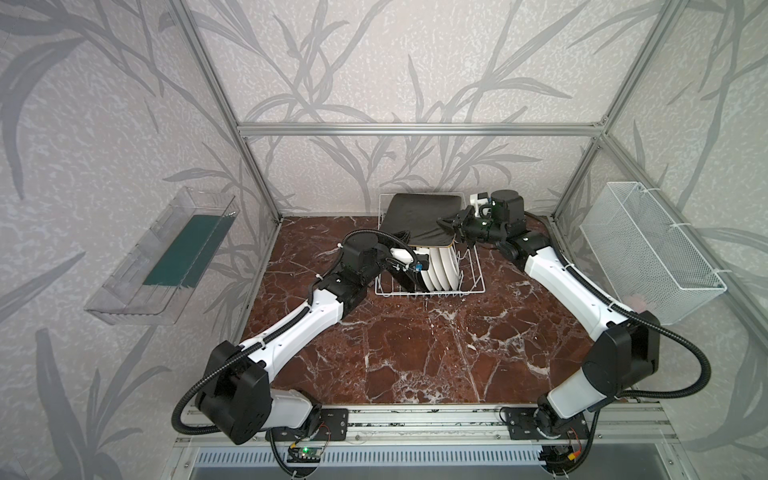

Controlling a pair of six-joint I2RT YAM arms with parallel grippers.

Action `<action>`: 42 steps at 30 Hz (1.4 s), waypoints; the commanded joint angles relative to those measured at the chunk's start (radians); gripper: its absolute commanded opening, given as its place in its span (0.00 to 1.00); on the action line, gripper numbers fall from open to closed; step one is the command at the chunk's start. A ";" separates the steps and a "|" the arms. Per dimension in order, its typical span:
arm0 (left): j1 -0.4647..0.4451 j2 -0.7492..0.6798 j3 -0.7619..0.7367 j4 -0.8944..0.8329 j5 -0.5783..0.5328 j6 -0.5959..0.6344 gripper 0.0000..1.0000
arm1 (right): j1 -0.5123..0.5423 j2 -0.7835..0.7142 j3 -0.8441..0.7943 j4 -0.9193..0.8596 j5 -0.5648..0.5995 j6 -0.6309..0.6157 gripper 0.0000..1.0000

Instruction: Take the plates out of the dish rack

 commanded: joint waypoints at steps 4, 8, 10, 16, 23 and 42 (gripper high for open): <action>-0.005 -0.015 0.032 0.207 0.000 -0.047 0.00 | -0.024 -0.010 -0.025 0.127 -0.081 -0.034 0.00; -0.006 -0.018 0.029 0.217 -0.009 -0.102 0.18 | -0.036 -0.021 -0.025 0.142 -0.087 -0.034 0.00; -0.005 -0.018 0.031 0.201 -0.009 -0.120 0.33 | -0.045 -0.026 -0.024 0.152 -0.091 -0.037 0.00; -0.006 -0.021 0.060 0.097 -0.034 -0.189 0.57 | -0.103 -0.032 -0.035 0.234 -0.120 0.013 0.00; -0.005 -0.058 0.093 -0.115 -0.037 -0.269 0.99 | -0.175 -0.051 -0.042 0.321 -0.151 0.045 0.00; 0.145 -0.011 0.488 -0.681 0.333 -1.190 0.99 | -0.328 -0.134 -0.156 0.497 -0.325 -0.141 0.00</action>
